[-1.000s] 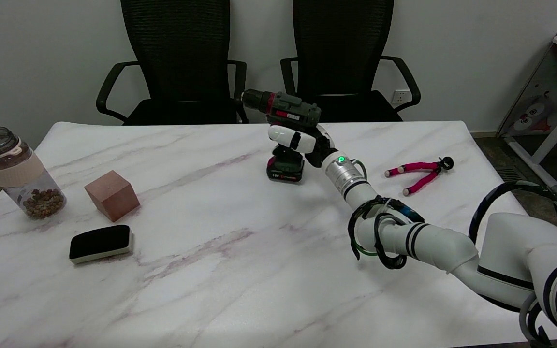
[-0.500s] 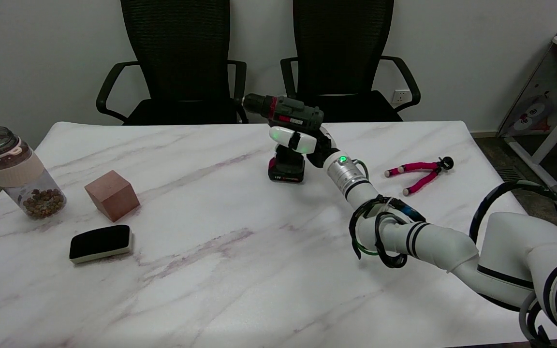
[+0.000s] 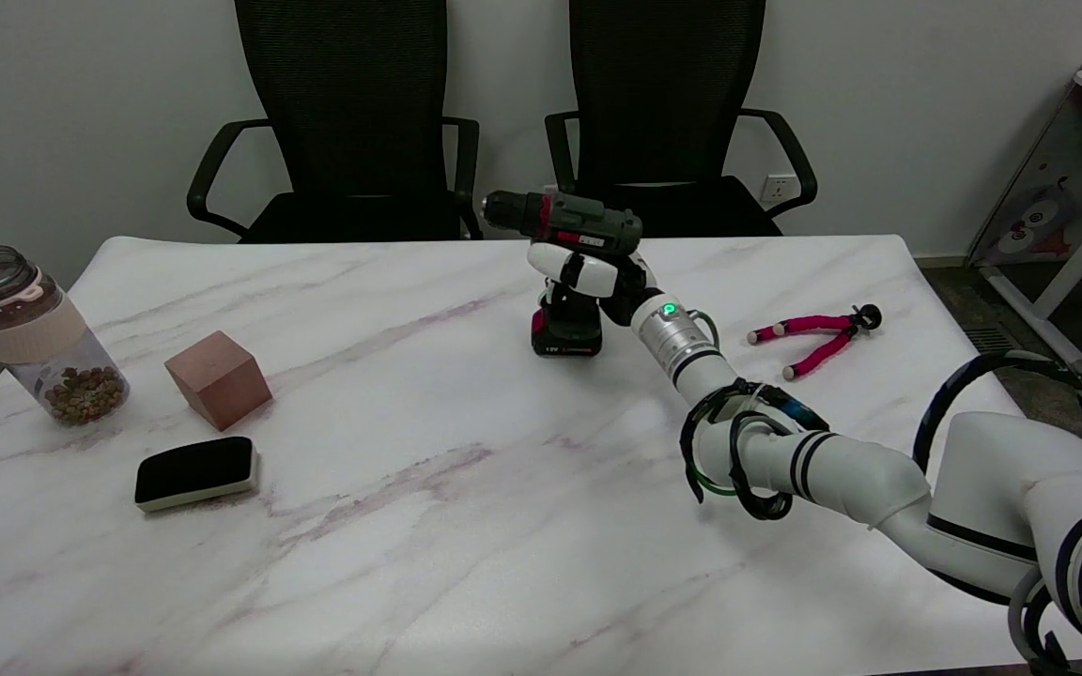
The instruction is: Pick up the power screwdriver.
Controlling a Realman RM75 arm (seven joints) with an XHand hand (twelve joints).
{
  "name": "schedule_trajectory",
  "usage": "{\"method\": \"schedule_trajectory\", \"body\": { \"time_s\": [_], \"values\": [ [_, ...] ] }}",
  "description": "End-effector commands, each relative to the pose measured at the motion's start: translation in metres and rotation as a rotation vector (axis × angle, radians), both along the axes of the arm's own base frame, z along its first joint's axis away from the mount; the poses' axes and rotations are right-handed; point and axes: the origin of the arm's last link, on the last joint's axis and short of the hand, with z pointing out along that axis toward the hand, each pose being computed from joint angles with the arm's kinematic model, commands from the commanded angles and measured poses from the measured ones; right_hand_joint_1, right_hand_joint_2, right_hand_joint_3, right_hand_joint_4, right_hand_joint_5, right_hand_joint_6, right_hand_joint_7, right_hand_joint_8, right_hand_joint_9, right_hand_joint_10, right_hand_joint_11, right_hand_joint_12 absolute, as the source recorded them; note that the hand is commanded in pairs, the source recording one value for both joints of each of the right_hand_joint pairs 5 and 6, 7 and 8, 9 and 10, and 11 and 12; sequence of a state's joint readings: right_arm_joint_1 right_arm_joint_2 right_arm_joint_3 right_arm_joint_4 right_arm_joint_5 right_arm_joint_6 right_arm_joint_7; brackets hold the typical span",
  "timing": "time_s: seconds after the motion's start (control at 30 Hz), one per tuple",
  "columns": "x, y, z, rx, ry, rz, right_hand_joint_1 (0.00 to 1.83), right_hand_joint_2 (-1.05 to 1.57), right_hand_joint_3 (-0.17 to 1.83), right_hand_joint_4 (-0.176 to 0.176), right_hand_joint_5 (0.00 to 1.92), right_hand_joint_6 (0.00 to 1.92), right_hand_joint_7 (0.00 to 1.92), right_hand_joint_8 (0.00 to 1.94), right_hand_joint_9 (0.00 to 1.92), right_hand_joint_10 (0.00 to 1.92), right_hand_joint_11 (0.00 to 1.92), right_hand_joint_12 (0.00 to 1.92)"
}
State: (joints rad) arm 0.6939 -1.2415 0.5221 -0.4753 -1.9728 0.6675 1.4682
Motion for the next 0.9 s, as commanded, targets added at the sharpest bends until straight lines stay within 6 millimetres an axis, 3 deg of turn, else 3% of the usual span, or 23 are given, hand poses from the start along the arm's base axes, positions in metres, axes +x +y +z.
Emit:
{"method": "schedule_trajectory", "body": {
  "time_s": [0.03,0.3,0.53,0.77,0.9],
  "values": [
    [0.0,-0.0007,0.0024,-0.007,0.001,-0.003,0.93,0.21,0.94,0.176,0.68,0.68,0.68,0.68,1.56,1.56,1.09,1.09],
    [-0.0006,-0.0006,0.0028,-0.007,0.002,-0.007,0.93,0.22,0.94,0.176,0.71,0.71,0.71,0.71,1.57,1.57,1.09,1.09],
    [-0.0007,-0.0005,0.0036,-0.008,0.003,-0.008,0.97,0.22,0.99,0.176,0.94,0.94,0.94,0.94,1.6,1.6,1.09,1.09],
    [0.001,-0.0017,0.005,-0.012,0.003,-0.005,0.95,0.29,0.94,0.176,0.95,0.95,0.95,0.95,1.73,1.73,1.07,1.07],
    [0.0024,-0.0029,0.0057,-0.013,0.004,-0.004,0.97,0.29,0.91,0.176,0.94,0.94,0.94,0.94,1.91,1.91,1.11,1.11]
  ]
}}
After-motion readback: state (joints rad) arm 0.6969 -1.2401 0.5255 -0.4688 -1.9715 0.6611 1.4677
